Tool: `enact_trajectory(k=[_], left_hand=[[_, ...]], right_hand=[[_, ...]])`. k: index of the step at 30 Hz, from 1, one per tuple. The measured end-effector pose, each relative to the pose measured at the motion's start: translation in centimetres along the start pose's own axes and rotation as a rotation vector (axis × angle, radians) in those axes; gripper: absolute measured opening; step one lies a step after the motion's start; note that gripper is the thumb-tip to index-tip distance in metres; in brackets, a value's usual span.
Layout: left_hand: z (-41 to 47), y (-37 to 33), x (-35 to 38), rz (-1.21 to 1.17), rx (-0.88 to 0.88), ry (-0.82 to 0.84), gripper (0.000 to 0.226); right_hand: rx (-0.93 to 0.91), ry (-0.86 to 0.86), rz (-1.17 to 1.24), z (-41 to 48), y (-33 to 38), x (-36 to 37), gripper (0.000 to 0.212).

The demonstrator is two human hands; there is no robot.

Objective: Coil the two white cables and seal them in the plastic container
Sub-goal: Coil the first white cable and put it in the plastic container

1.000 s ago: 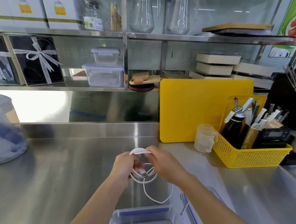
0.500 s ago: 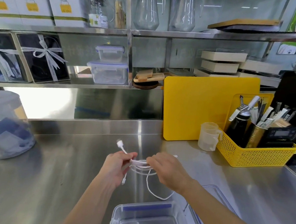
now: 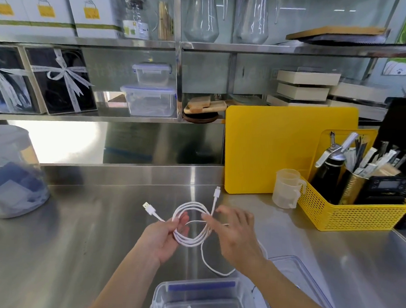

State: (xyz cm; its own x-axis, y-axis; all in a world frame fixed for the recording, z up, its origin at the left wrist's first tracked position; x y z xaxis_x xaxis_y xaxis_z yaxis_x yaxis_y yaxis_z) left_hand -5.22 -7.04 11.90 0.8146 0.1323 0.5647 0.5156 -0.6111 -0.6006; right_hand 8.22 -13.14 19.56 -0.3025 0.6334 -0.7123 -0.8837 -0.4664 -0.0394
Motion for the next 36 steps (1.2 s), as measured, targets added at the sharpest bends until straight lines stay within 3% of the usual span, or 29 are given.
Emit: enact_trajectory(k=[3, 9, 11, 13, 15, 19, 23, 28, 34, 36], left_hand=[[-0.7, -0.1, 0.7, 0.064, 0.127, -0.012, 0.018], [-2.7, 0.2, 2.4, 0.213, 0.254, 0.007, 0.027], [-2.8, 0.3, 2.9, 0.299, 0.242, 0.03, 0.039], [-2.7, 0.9, 3.3, 0.35, 0.185, 0.058, 0.044], [-2.5, 1.4, 3.5, 0.362, 0.124, 0.087, 0.045], [-2.2, 1.4, 3.3, 0.377, 0.049, 0.13, 0.039], [-1.3, 0.5, 1.9, 0.516, 0.164, -0.041, 0.037], [-0.4, -0.4, 0.8, 0.768, 0.291, -0.228, 0.038], [-0.6, 0.9, 2.9, 1.255, 0.232, -0.052, 0.078], [-0.6, 0.3, 2.9, 1.343, 0.355, -0.084, 0.051]], right_hand=[[0.466, 0.149, 0.444, -0.8, -1.5, 2.1, 0.04], [0.762, 0.174, 0.587, -1.6, -1.9, 4.3, 0.058], [0.901, 0.117, 0.637, -2.3, -3.0, 4.6, 0.053], [1.007, 0.03, 0.707, -2.5, -3.9, 4.4, 0.033], [1.042, 0.03, 0.802, -2.4, -4.1, 4.5, 0.017], [1.044, 0.182, 1.033, -2.9, -2.9, 5.8, 0.021], [1.006, 0.117, 1.098, -2.8, -2.5, 5.3, 0.023], [0.898, 0.161, 0.972, -2.0, -1.6, 5.2, 0.02], [0.91, 0.27, 1.011, -2.4, -1.3, 5.7, 0.018], [0.921, 0.291, 0.999, -2.6, -1.3, 5.9, 0.019]])
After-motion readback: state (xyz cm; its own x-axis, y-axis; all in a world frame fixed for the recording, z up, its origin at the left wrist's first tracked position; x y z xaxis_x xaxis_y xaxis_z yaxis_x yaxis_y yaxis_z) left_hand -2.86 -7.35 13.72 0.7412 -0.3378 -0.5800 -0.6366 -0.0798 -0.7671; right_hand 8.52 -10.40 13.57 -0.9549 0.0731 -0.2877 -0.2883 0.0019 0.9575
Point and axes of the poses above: each hand's wrist, its own z-axis towards the middle knuckle, its own x-axis out of the palm, y = z × x, the point moved 9 cm from there along z, towards the middle knuckle, and after that the axes turned 7 degrees about -x, right-handed, at the moved point
